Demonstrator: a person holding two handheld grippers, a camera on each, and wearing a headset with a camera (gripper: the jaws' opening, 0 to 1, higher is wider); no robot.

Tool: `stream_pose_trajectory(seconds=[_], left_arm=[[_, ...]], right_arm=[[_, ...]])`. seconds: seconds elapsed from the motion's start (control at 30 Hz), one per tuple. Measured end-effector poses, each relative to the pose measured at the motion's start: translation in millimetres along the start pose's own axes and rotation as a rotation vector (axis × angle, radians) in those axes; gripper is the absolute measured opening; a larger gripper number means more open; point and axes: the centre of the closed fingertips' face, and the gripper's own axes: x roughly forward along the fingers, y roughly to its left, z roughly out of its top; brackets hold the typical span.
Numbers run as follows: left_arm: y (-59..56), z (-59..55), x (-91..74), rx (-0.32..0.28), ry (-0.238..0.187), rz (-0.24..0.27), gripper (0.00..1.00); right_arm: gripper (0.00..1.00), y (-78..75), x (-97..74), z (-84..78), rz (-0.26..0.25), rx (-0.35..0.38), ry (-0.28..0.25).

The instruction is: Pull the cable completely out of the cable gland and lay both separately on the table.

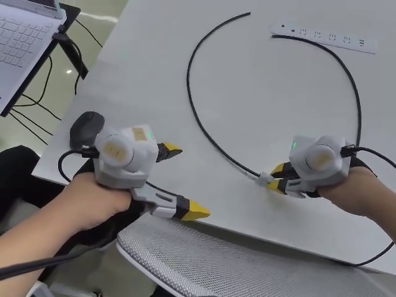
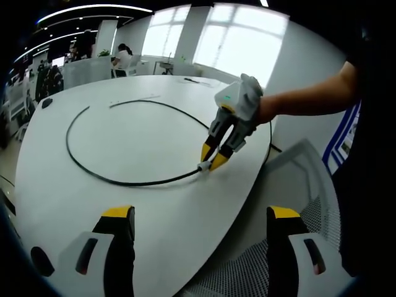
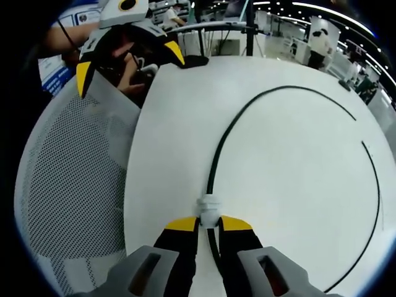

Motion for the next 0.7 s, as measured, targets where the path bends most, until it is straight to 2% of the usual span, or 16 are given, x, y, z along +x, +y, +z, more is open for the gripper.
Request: stream_pose_trajectory(seconds=[0.3,0.43,0.7], left_arm=[[-13.2,18.5,11.0,0.032,-0.019,-0.023,0.87],[-21.2,30.0,17.7,0.052,-0.031,-0.034,0.86],[-31.1,49.6,28.0,0.077,-0.056,-0.053,0.86]], right_arm=[[0.07,5.0,-27.4,15.0,-0.002,-0.020,-0.019],[0.07,10.0,-40.4,25.2,0.008,-0.005,-0.061],[0.07,21.4,-57.6,37.1,0.011,-0.061,-0.057]])
